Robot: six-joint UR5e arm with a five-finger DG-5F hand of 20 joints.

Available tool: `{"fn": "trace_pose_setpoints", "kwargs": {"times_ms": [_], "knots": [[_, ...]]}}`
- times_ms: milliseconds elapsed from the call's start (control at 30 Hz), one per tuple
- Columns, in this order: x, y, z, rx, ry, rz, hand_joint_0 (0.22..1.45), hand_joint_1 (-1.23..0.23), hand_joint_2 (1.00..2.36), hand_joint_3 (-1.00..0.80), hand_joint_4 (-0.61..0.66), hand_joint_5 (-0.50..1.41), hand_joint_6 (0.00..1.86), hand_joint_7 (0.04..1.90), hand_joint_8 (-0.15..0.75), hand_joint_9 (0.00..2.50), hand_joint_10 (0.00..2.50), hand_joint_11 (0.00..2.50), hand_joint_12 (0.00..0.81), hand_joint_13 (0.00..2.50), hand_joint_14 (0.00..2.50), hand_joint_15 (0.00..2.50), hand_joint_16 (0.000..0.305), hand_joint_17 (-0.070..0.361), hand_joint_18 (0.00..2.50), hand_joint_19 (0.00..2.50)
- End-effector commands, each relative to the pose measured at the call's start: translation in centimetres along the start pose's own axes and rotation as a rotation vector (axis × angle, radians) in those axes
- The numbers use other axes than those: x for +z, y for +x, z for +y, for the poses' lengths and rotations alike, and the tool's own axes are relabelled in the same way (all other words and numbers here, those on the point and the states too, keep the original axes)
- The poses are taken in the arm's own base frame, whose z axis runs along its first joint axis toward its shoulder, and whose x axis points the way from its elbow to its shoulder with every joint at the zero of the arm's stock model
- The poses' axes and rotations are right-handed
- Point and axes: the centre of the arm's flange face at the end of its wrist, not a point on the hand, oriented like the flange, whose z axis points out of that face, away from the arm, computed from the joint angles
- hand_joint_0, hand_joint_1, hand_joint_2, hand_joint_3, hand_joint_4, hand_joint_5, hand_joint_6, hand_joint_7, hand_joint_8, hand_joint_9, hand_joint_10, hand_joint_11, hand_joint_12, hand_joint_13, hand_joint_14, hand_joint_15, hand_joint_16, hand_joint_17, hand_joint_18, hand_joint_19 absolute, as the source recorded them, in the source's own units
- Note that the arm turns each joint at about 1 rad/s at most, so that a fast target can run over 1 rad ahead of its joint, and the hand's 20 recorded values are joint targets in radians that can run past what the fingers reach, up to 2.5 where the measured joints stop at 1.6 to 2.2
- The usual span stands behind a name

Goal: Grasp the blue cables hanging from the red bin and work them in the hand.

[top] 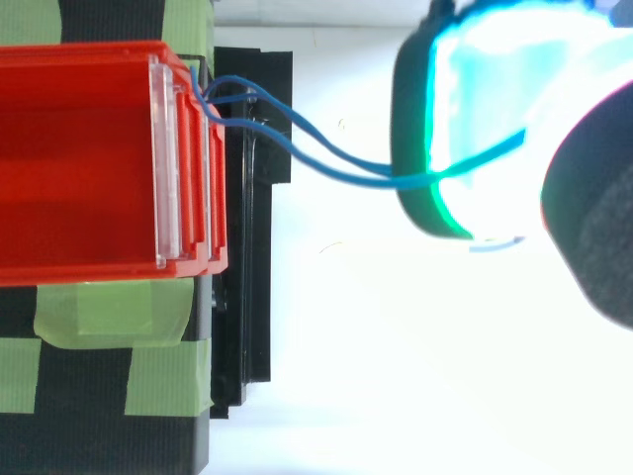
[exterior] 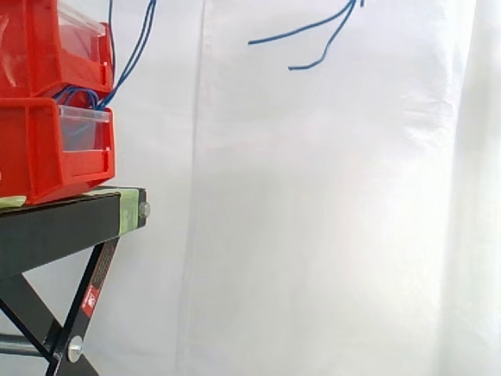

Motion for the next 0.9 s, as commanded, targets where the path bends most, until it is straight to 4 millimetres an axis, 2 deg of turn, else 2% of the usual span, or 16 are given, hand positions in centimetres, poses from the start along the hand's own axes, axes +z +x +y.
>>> {"fn": "trace_pose_setpoints", "kwargs": {"times_ms": [0, 133, 333, 867], "knots": [[-0.6, 0.9, -2.8, 0.03, 0.029, 0.016, 0.91, -0.64, 1.43, 0.26, 0.3, 0.48, 0.22, 1.34, 0.43, 1.6, 2.5, 2.5, 0.727, 1.91, 2.5, 1.98, 0.224, 0.168, 2.2, 0.72], [-0.5, 2.1, -4.5, 0.106, -0.03, 0.008, 0.91, -0.64, 1.43, 0.26, 0.3, 0.48, 0.23, 1.33, 0.43, 1.6, 2.5, 2.5, 0.727, 1.91, 2.5, 1.98, 0.224, 0.168, 2.2, 0.72], [-1.6, 2.8, -7.2, 0.076, 0.004, -0.001, 0.91, -0.64, 1.43, 0.25, 0.3, 0.48, 0.23, 1.34, 0.43, 1.6, 2.5, 2.5, 0.727, 1.91, 2.5, 1.98, 0.224, 0.168, 2.2, 0.72], [-2.3, 2.4, -8.1, -0.136, 0.073, -0.007, 0.92, -0.64, 1.42, 0.26, 0.3, 0.48, 0.23, 1.33, 0.43, 1.6, 2.5, 2.5, 0.727, 1.91, 2.5, 1.98, 0.224, 0.168, 2.2, 0.72]]}}
